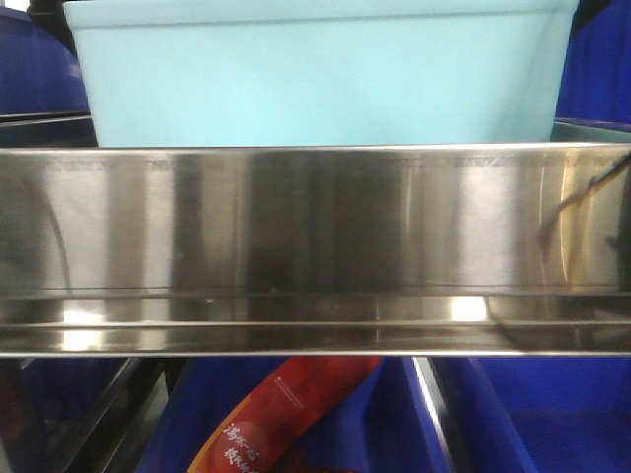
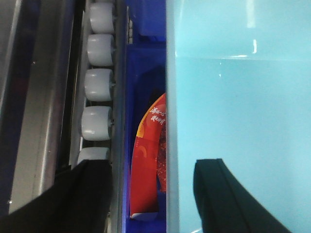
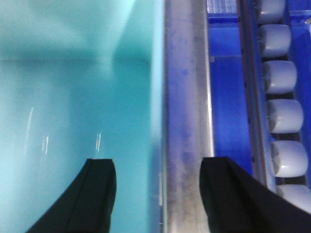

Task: Fetch blue bin and place on conveyor start
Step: 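Lift the light-teal bin with both grippers and pull it off the shelf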

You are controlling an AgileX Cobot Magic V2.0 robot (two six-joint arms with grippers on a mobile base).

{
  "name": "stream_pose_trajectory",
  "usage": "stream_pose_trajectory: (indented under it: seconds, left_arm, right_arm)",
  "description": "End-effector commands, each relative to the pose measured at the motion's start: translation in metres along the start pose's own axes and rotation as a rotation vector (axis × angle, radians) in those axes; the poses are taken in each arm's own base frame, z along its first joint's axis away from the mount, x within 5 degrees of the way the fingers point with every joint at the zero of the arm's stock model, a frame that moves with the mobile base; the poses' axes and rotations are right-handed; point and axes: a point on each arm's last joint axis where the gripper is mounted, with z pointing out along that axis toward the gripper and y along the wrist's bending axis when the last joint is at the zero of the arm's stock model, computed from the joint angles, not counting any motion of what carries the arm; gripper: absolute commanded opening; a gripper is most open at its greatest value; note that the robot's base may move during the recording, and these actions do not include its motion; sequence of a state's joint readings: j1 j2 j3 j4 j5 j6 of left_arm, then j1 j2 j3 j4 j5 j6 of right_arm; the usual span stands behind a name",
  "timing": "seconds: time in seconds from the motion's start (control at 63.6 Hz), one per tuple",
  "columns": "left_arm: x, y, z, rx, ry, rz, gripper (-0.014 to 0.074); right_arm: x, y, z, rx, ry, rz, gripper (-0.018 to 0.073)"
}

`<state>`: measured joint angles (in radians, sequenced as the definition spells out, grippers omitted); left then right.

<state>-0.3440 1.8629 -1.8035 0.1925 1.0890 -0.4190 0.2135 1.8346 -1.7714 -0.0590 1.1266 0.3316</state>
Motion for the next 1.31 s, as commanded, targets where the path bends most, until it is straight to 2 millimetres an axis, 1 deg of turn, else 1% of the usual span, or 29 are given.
stream_pose_trajectory:
  seconds: [0.0,0.519,0.582,0.645,0.676,0.692,0.724,0.771,0.786,0.802,0.834,1.085,1.18,1.29]
  left_arm:
    - [-0.001,-0.002,0.001,0.01,-0.006,-0.003,0.0295]
    - [-0.001,-0.002,0.002,0.009,-0.005,-0.002,0.0295]
    - [-0.001,-0.002,0.002,0.01,-0.005,-0.004,0.029]
    - [-0.001,-0.002,0.002,0.01,-0.005,-0.013,0.0242]
    - [-0.001,-0.002,0.002,0.01,-0.005,-0.024,0.0198]
    - [-0.001,-0.002,0.002,0.01,-0.005,-0.026,0.0172]
    - [-0.001,-0.002,0.002,0.01,-0.005,-0.031,0.0114]
    - [-0.001,-0.002,0.002,0.01,-0.005,-0.031,0.0022]
    - [0.0,-0.002,0.002,0.009,-0.005,-0.028,-0.0009]
    - [0.0,-0.002,0.002,0.009,-0.005,-0.028,-0.0055]
    - [0.0,-0.003,0.002,0.008,-0.006,-0.025,-0.0116]
    - [0.002,-0.01,-0.001,-0.013,-0.015,0.003,-0.0111]
    - [0.001,-0.01,-0.011,-0.073,-0.042,0.002,-0.0111]
    - [0.0,-0.013,-0.028,-0.077,-0.078,0.016,-0.0111]
  right_arm:
    - [-0.004,-0.003,-0.003,0.002,-0.027,0.002,0.0285]
    - [-0.004,-0.002,-0.003,0.0,-0.032,0.002,0.0284]
    - [-0.004,-0.002,-0.003,0.0,-0.032,0.002,0.0252]
    - [-0.004,-0.002,-0.003,0.0,-0.032,0.002,0.0181]
    - [-0.004,-0.002,-0.003,0.0,-0.032,0.002,0.0123]
    - [-0.004,-0.002,-0.003,0.0,-0.032,0.002,0.011]
    - [-0.004,-0.002,-0.003,-0.001,-0.032,0.0,0.0057]
    - [-0.004,-0.002,-0.002,-0.001,-0.03,0.0,-0.0057]
    - [-0.004,-0.001,-0.002,-0.002,-0.03,-0.002,-0.0072]
    - [-0.004,-0.001,-0.002,-0.001,-0.03,-0.001,-0.0101]
    - [-0.004,-0.001,-0.002,-0.002,-0.032,-0.001,-0.0158]
    - [-0.005,-0.001,-0.004,-0.003,-0.043,-0.002,-0.0154]
    - [-0.005,0.0,-0.014,-0.008,-0.066,-0.005,-0.0154]
    - [-0.004,0.001,-0.034,-0.011,-0.114,-0.011,-0.0154]
